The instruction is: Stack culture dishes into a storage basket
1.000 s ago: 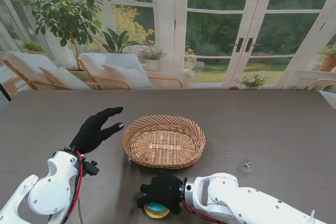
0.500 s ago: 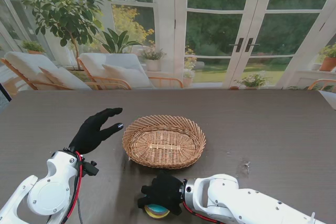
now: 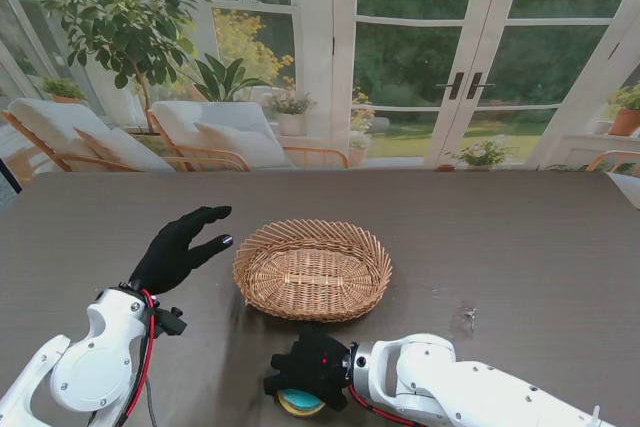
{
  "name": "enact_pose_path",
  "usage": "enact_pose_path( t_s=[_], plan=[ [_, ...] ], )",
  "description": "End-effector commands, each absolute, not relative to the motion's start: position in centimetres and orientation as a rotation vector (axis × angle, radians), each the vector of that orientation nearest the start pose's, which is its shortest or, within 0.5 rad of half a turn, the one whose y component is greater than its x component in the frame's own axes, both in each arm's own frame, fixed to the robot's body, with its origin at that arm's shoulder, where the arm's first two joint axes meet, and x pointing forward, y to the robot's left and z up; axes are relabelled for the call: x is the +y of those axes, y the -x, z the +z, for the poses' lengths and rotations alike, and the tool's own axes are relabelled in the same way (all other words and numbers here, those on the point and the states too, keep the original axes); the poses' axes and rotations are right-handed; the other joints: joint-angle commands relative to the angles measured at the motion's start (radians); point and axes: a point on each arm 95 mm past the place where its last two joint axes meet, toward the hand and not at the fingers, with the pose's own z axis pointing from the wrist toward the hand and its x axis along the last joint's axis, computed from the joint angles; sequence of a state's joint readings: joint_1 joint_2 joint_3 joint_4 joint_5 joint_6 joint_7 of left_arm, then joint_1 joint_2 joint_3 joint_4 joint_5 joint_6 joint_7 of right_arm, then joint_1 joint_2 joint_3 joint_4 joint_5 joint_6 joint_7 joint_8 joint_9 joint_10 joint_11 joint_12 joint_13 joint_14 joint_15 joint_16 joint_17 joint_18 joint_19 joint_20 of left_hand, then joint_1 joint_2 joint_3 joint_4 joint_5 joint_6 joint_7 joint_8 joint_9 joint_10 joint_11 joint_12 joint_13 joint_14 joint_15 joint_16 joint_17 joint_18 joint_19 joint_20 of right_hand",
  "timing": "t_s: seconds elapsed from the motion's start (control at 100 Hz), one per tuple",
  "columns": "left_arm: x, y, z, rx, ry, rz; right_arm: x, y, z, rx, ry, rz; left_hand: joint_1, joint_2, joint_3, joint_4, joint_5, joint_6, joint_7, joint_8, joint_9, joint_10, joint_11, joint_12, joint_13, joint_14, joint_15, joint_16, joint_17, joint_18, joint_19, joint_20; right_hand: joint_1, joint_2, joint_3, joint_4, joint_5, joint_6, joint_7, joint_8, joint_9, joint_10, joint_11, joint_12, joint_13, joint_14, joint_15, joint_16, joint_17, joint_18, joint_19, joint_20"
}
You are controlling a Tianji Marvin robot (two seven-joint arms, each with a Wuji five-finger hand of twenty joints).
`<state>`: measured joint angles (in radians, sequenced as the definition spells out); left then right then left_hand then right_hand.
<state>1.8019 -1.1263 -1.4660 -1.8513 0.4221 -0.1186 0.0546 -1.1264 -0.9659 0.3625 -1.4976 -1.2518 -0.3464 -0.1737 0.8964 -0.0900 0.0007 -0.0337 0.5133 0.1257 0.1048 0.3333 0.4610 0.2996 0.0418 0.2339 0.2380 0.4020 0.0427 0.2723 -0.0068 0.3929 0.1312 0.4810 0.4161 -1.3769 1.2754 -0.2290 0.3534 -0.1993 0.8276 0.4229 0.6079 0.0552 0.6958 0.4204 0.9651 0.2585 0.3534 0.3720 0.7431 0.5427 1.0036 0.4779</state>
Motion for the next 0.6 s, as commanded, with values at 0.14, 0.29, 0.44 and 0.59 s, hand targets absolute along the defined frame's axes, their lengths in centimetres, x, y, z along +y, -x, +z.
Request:
enact_pose_path(
  t_s=[0.14,0.29,0.44,0.59],
  plan=[
    [3.73,-35.59,-26.97,0.978,1.605,-1.987,14.77,-31.78,-39.39,2.384,-0.101,1.616,0.024,0.043,-0.017,0.024,0.001,-0.033,0.002,0.004,-0.012,-0.001,0.000,0.007,0.012,0.002,0.009,0.009,0.000,0.006,-0.005,0.016,0.059,0.051,0.141,0.030,0.184,0.042,0.207,0.018,0.113,-0.060,0.080,0.045,0.057,-0.027,0.024,0.024,0.042,0.049,0.059,-0.036],
    [3.79,-35.56,-26.97,0.976,1.604,-1.987,14.73,-31.77,-39.45,2.377,-0.103,1.625,0.024,0.044,-0.016,0.024,0.003,-0.035,0.003,0.004,-0.012,-0.001,0.000,0.007,0.012,0.004,0.009,0.010,0.001,0.007,-0.005,0.017,0.064,0.050,0.144,0.031,0.224,0.054,0.212,0.016,0.143,-0.064,0.088,0.055,0.077,-0.035,0.033,0.031,0.056,0.045,0.071,-0.037],
    [3.84,-35.51,-26.96,0.973,1.603,-1.986,14.71,-31.76,-39.51,2.372,-0.105,1.633,0.025,0.044,-0.016,0.024,0.002,-0.033,0.003,0.004,-0.013,-0.001,0.000,0.006,0.013,0.004,0.009,0.010,0.002,0.008,-0.004,0.018,0.071,0.049,0.150,0.032,0.250,0.063,0.213,0.013,0.176,-0.071,0.090,0.063,0.104,-0.050,0.047,0.041,0.077,0.034,0.090,-0.036],
    [3.89,-35.45,-26.96,0.970,1.602,-1.987,14.69,-31.81,-39.62,2.361,-0.108,1.648,0.025,0.043,-0.017,0.024,0.005,-0.035,0.004,0.004,-0.012,0.001,0.000,0.006,0.024,0.007,0.014,0.013,0.011,0.012,0.001,0.020,0.084,0.046,0.156,0.033,0.301,0.086,0.215,0.009,0.232,-0.077,0.089,0.071,0.147,-0.071,0.072,0.057,0.112,0.017,0.121,-0.033]
  ],
)
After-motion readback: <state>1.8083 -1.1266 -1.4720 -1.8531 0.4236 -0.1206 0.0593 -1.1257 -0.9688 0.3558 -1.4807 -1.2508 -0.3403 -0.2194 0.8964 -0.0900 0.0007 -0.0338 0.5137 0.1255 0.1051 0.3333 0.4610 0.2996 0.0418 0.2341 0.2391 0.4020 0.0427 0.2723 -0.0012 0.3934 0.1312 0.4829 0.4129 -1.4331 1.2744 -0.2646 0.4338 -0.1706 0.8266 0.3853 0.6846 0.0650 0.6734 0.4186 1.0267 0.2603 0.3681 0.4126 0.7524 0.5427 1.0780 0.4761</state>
